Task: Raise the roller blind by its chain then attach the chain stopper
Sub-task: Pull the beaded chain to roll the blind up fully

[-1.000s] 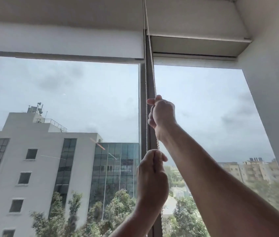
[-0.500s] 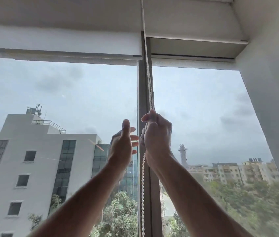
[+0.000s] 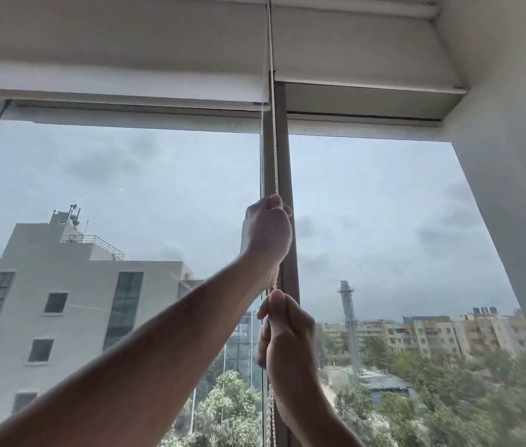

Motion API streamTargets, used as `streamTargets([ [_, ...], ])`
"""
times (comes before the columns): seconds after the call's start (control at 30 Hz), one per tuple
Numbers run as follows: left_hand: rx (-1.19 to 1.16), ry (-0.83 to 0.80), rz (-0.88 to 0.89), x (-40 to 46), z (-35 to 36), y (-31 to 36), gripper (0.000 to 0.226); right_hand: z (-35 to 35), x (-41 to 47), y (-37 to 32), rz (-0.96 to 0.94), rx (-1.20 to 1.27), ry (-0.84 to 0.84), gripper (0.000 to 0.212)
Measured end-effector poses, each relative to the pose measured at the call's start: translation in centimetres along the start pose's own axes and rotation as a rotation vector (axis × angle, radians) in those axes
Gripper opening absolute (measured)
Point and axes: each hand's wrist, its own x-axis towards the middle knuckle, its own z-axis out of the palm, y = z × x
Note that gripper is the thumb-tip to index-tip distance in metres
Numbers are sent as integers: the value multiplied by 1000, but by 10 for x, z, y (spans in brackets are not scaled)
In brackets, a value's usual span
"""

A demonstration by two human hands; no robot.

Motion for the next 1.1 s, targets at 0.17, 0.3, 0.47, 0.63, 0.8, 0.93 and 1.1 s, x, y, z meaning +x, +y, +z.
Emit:
streamTargets([
  [0.17, 115, 69, 170, -15, -1, -16, 40, -23, 19, 6, 200, 108, -112, 58],
  [0.3, 107, 79, 168, -33, -2, -33, 37, -31, 54, -6, 230, 32, -39, 68],
  [0.47, 106, 70, 260, -57, -10, -63, 40, -14, 92, -48, 143, -13, -35, 43],
  [0.63, 118, 66, 271, -65, -14, -79, 35, 22, 130, -85, 204, 27, -15, 39],
  [0.8, 84, -2, 228, -66, -16, -72, 42, 41, 139, -99, 173, -25, 155, 37],
  [0.93, 81, -114, 193, -68, -27, -83, 38, 41, 124, -89, 3, -72, 242, 35],
  [1.1, 10, -246, 117, -73, -49, -104, 45, 32, 99, -69, -56, -122, 232, 40],
])
